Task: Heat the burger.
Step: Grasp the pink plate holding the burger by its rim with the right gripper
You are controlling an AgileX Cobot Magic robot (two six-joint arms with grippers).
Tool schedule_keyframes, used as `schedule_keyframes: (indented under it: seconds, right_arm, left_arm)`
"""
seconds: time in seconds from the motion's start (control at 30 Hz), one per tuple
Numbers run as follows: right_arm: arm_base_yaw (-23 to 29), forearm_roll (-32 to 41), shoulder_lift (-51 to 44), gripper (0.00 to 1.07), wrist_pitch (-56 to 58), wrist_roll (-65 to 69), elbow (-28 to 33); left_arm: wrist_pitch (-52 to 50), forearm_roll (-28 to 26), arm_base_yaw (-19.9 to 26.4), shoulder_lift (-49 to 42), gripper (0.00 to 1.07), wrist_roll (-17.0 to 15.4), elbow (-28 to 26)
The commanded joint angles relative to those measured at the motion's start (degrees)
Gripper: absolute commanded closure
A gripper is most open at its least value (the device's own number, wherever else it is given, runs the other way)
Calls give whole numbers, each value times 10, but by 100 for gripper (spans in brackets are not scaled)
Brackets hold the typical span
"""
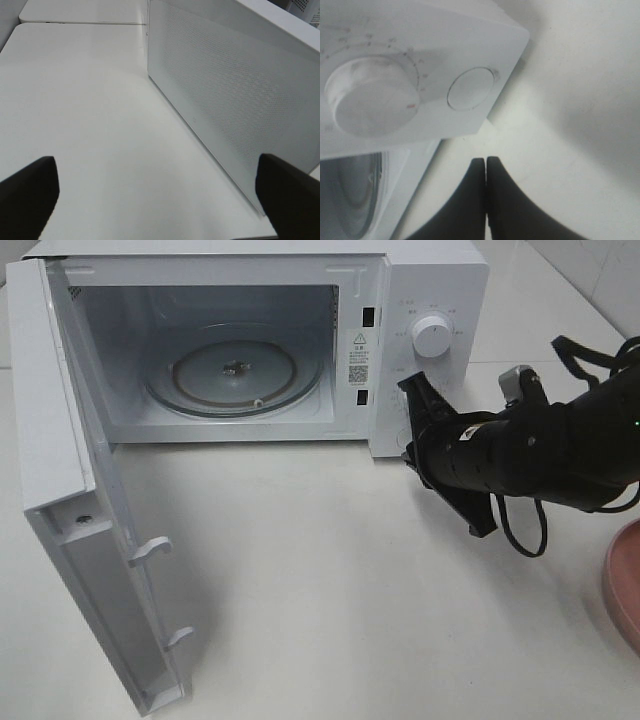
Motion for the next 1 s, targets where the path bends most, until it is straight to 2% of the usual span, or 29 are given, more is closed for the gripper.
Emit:
schedule_keyframes:
  seconds: [0.03, 0.17, 0.4, 0.63, 0.83, 1.0]
  right_arm:
    - [-2, -5, -21, 106, 41, -74, 1]
    - [-2, -14, -56, 104, 117, -207, 1]
    - [-2, -50, -101, 103, 226, -336, 1]
    - [-2, -117, -132, 102, 323, -379, -3]
    - [-2, -223, -153, 100, 480, -399, -40]
    - [-2, -270, -162, 99, 574, -413, -66]
  left_arm:
    - [-5, -2, 2, -8, 6, -1, -1]
    - [-5, -2, 2, -8, 6, -1, -1]
    - [-5, -2, 2, -8, 6, -1, -1]
    - [-5, -2, 2, -8, 6, -1, -1]
    - [-5, -2, 2, -8, 6, -1, -1]
    - [-5, -2, 2, -8, 6, -1, -1]
